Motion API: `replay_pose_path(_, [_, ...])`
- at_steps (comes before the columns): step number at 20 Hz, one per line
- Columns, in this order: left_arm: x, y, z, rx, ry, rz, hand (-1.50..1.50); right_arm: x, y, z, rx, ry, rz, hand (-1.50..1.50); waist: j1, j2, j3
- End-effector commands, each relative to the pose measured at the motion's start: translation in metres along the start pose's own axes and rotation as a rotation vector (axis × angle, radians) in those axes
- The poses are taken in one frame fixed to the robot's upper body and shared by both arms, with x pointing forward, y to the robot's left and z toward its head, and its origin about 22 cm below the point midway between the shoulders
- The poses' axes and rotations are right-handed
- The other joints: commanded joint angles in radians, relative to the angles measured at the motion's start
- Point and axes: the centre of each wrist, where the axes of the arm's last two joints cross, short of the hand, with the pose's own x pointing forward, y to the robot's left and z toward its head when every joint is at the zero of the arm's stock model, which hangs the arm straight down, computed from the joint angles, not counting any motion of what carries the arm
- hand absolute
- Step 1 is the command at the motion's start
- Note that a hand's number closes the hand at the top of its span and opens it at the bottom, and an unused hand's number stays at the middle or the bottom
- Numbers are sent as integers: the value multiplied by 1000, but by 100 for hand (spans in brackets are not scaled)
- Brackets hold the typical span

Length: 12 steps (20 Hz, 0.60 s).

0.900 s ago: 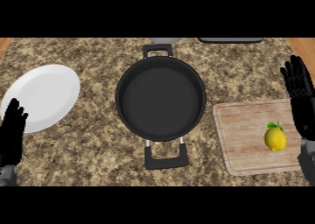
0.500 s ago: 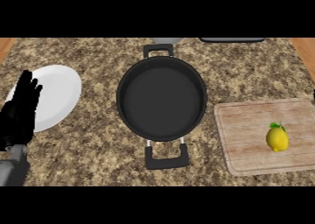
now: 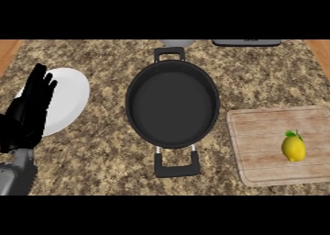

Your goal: Pick the lemon from the cutting board and place it in the pot

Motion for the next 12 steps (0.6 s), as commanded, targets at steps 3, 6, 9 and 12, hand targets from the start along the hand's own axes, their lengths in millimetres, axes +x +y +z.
replay_pose_path(3, [-9, 0, 1, -5, -12, -8, 0, 34, -31, -31, 211, 30, 88, -150, -3, -3, -3])
replay_pose_path(6, [7, 2, -3, 20, 1, -10, 0, 46, -29, -29, 388, 124, 157, -150, -9, -6, -4])
replay_pose_path(9, [1, -10, -10, -12, 19, -7, 0, 65, -20, -47, 558, 189, 272, -150, -7, -1, -5])
replay_pose_path(12, [12, -20, -9, -1, -5, 16, 0, 80, 0, -54, 670, 232, 380, -150, 2, -2, -4])
